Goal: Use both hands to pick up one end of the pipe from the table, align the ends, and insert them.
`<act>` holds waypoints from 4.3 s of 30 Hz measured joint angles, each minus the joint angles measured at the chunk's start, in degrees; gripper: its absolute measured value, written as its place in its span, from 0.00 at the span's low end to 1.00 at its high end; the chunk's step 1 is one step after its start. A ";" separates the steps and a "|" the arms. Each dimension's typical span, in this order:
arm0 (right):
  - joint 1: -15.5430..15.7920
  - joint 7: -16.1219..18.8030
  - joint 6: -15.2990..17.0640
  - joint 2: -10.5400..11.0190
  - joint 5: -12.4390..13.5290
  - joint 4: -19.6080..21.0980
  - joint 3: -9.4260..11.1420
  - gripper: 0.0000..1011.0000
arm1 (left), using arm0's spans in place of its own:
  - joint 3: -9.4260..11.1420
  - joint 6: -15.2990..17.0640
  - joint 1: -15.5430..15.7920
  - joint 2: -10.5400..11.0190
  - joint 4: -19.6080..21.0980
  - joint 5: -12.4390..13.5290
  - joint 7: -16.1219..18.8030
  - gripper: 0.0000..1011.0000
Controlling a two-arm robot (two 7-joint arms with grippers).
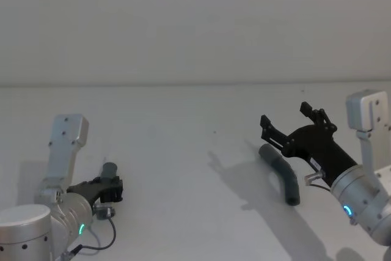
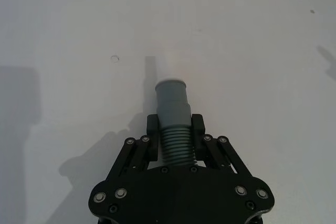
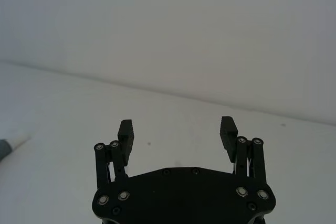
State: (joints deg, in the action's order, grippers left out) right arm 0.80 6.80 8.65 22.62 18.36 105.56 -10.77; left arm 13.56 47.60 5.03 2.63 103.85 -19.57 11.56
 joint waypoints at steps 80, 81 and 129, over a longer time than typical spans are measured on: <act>-7.06 4.50 34.52 5.37 0.18 -1.78 -0.45 0.99 | 0.00 0.00 0.00 0.00 0.00 0.00 0.00 0.33; -7.13 4.48 34.74 5.30 0.18 -1.85 -0.47 0.99 | 0.00 0.00 0.00 0.00 0.00 0.00 0.00 0.33; -9.71 3.32 40.96 0.75 -1.02 -4.85 -0.99 0.95 | 0.00 0.00 0.00 0.00 0.00 0.00 0.00 0.33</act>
State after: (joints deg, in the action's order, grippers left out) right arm -8.91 10.12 49.61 23.36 17.34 100.71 -11.76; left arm 13.56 47.60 5.03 2.64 103.85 -19.57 11.55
